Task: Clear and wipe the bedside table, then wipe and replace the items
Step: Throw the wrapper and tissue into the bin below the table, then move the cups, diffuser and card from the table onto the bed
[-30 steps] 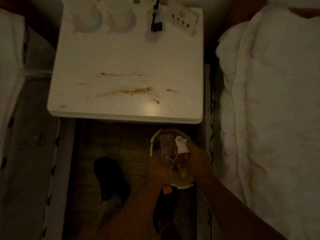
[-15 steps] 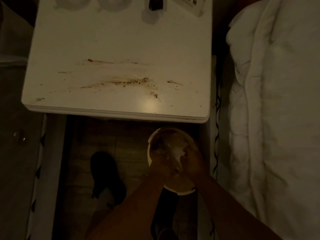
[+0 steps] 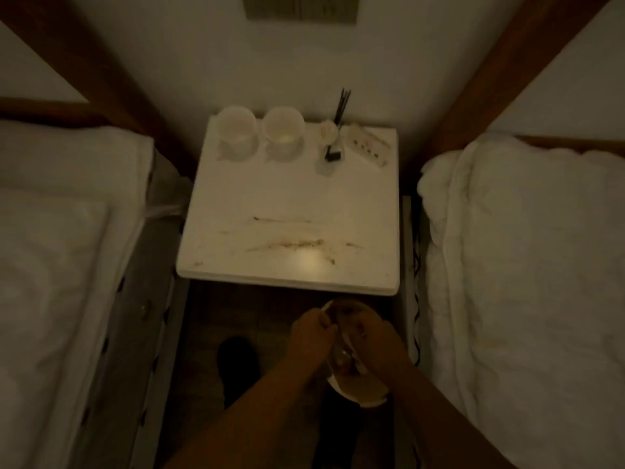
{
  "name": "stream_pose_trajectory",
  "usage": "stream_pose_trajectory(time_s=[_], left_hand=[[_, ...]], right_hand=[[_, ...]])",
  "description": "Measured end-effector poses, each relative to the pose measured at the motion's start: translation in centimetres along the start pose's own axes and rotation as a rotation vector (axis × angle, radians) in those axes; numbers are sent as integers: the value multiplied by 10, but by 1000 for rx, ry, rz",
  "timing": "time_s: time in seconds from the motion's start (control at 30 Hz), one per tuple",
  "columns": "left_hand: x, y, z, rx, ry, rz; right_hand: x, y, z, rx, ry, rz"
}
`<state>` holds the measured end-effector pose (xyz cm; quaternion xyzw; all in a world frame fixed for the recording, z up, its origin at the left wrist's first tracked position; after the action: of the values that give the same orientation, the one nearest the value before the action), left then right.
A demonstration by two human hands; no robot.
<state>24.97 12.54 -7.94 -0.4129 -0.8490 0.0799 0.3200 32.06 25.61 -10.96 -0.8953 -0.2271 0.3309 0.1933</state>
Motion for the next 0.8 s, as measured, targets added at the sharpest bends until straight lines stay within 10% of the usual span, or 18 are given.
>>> stream_pose_trajectory(time_s=[0.8], left_hand=[[131, -289, 84, 214, 460, 314]], right_hand=[[-322, -137, 93, 373, -410, -323]])
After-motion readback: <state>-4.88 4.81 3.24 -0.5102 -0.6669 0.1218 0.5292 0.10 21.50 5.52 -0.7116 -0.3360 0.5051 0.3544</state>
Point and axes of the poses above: each hand's wrist, its own z-axis towards the middle knuckle, its own y-axis out of the palm, x = y × z, the point moved 5 cm from there along z, towards the middle knuckle, and after that the axes turned 5 degrees about -y, right-handed, at the moved point
